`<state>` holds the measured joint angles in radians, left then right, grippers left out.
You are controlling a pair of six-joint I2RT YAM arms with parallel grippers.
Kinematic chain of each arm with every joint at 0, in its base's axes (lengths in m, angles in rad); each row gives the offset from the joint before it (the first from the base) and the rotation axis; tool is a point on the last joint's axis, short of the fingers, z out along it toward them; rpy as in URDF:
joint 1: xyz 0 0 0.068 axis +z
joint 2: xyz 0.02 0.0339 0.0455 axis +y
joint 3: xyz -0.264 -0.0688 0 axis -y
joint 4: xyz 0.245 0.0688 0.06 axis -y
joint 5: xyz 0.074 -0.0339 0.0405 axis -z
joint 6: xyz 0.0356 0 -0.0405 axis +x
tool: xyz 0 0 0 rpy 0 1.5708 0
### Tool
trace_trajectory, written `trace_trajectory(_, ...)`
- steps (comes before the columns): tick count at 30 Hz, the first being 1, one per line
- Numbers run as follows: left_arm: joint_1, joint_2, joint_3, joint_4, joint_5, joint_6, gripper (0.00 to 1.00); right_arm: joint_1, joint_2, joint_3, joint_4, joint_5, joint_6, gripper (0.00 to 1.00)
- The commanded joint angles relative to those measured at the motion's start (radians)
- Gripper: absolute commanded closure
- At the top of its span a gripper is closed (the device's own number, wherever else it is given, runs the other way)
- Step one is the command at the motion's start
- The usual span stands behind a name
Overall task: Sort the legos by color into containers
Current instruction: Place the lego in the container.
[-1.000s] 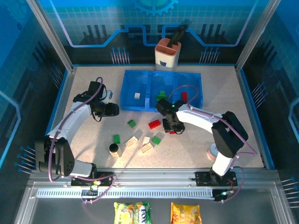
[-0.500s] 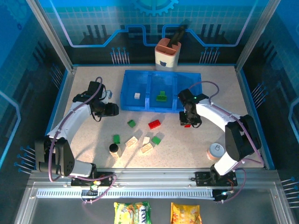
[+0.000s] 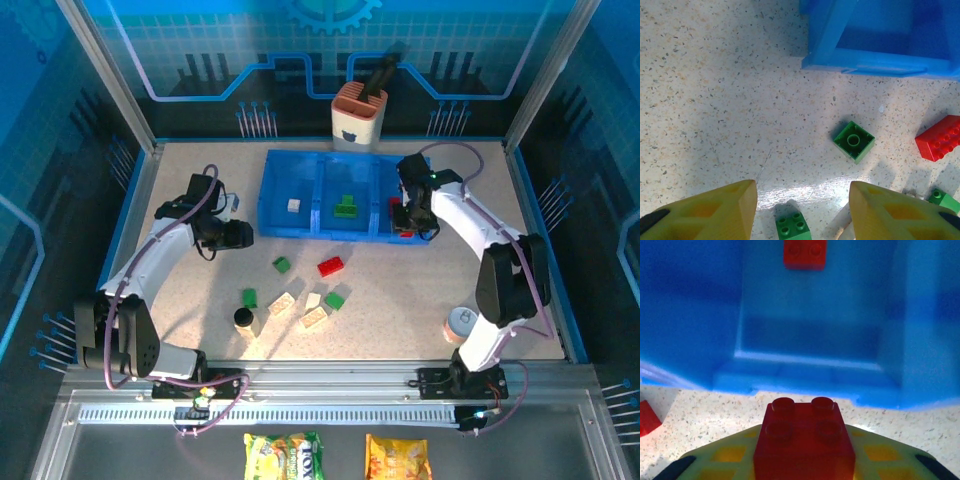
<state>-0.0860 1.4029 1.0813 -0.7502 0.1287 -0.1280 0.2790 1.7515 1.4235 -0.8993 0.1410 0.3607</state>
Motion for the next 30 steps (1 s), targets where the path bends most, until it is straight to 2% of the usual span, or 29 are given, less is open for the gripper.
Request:
trace_trajectory(1,0.011,-0.004,-0.014,0.004,0.022,0.005,0.48,-0.025,0.061,0.073,-0.032,-0.019,-0.038,0.64)
trace_trajectory(13,0.020,-0.013,-0.017,0.006,0.016,0.006,0.48,-0.045,0.252,0.219,-0.004,-0.036,-0.052,0.63)
trace_trajectory(30,0.024,-0.010,-0.021,0.004,0.012,0.009,0.48,-0.059,0.377,0.206,0.100,-0.063,-0.029,0.63)
